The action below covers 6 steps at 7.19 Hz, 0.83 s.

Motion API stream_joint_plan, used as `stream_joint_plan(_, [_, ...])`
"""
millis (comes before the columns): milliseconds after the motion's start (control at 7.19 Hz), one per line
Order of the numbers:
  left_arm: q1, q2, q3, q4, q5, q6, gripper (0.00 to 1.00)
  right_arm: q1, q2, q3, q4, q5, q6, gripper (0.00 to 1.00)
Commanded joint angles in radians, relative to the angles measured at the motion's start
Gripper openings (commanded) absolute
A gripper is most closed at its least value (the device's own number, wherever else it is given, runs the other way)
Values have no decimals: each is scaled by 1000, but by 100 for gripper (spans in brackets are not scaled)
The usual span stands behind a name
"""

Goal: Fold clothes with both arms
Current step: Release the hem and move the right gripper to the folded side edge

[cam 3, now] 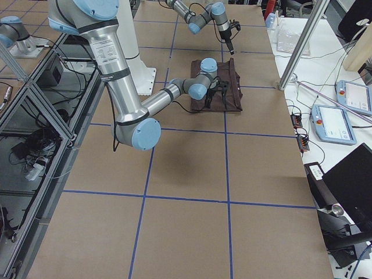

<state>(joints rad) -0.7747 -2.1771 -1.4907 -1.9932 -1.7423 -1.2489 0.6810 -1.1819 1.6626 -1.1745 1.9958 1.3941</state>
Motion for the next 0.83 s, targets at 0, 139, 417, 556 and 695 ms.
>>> stream_joint_plan(0, [0, 0, -19, 1, 1, -1, 100, -52, -35, 14, 1, -26, 8, 83])
stream_joint_plan(139, [0, 0, -17, 1, 1, -1, 100, -57, -36, 9, 1, -25, 6, 38])
stream_joint_plan(417, [0, 5, -19, -1, 1, 2, 100, -61, -36, 11, 2, -28, 6, 0])
stream_joint_plan(556, [0, 5, -19, -1, 1, 5, 100, -63, -33, 14, 2, -17, 6, 0])
stream_joint_plan(695, [0, 5, -20, -1, 1, 5, 100, -61, -33, 17, 2, -11, 0, 0])
